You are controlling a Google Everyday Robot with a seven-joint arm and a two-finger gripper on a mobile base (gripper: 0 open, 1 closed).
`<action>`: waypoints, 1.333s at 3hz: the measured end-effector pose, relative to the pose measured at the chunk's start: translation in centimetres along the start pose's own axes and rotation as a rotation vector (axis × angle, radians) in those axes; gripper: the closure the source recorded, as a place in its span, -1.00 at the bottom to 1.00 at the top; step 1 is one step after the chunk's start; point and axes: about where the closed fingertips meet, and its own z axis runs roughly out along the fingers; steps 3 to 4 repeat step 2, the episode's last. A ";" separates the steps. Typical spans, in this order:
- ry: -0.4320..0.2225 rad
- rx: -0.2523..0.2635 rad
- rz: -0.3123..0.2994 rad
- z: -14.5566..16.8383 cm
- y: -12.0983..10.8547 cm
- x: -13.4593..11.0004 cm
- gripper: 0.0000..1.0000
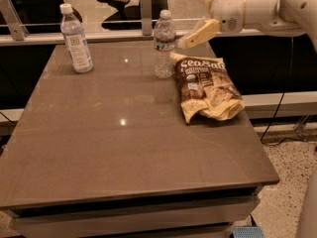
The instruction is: Move water bottle near brown chip bag
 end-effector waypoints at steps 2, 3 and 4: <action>-0.009 0.072 -0.092 -5.9 0.1 -2.9 -1.00; -0.009 0.072 -0.092 -5.9 0.1 -2.9 -1.00; -0.009 0.072 -0.092 -5.9 0.1 -2.9 -1.00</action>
Offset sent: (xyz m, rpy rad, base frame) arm -0.0188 -0.0307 0.0291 -0.0023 -0.0780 -0.0296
